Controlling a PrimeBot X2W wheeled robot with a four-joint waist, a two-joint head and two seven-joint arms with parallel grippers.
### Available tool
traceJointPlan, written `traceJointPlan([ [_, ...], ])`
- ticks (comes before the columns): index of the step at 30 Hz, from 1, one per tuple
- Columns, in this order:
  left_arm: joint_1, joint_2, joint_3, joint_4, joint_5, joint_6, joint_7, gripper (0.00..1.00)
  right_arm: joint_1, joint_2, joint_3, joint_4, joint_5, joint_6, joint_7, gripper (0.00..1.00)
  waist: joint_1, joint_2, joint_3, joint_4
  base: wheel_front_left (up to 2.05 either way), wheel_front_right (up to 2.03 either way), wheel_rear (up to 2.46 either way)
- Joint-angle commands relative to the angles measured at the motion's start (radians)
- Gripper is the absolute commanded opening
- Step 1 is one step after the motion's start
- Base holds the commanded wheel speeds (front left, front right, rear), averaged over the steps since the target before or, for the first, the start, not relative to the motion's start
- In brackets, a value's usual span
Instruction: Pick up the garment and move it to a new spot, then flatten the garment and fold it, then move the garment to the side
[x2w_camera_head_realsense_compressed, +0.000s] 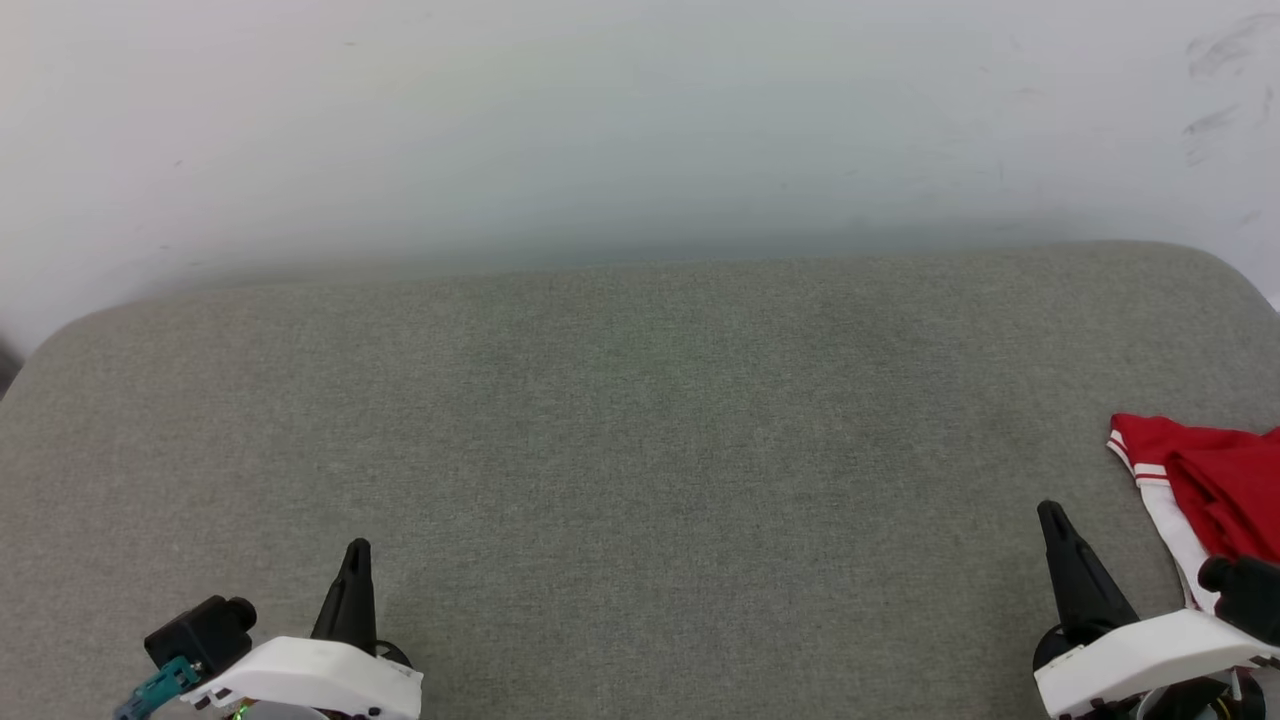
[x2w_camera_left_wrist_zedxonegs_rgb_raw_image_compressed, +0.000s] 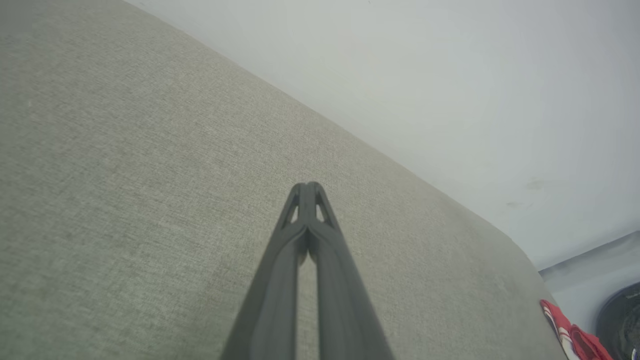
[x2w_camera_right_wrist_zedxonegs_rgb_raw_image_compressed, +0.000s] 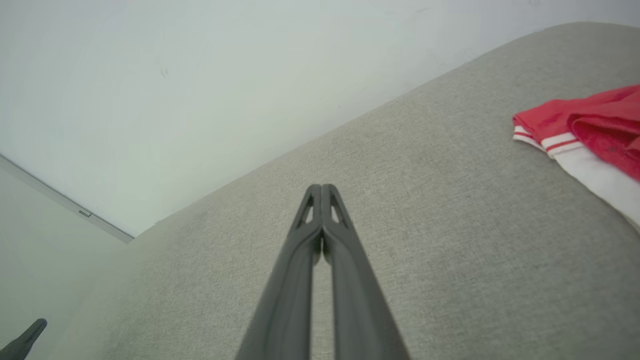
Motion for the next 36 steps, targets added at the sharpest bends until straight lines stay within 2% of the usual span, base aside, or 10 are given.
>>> traceJointPlan([
  [1,-0.03,0.0,0.012,-0.01,-0.031,-0.01,0.007,0.0,-0.034,0.0,-0.004,-0.006,0.041,0.0,0.002,0.0,0.0,0.0,0.0,0.001,0.0,0.0,0.0],
  [36,-0.073,-0.048,0.105,0.013,-0.407,-0.084,0.121,0.0,-0.091,0.01,-0.032,0.072,0.498,0.0,0.038,0.0,0.0,0.0,0.003,0.014,0.0,0.0,0.0],
])
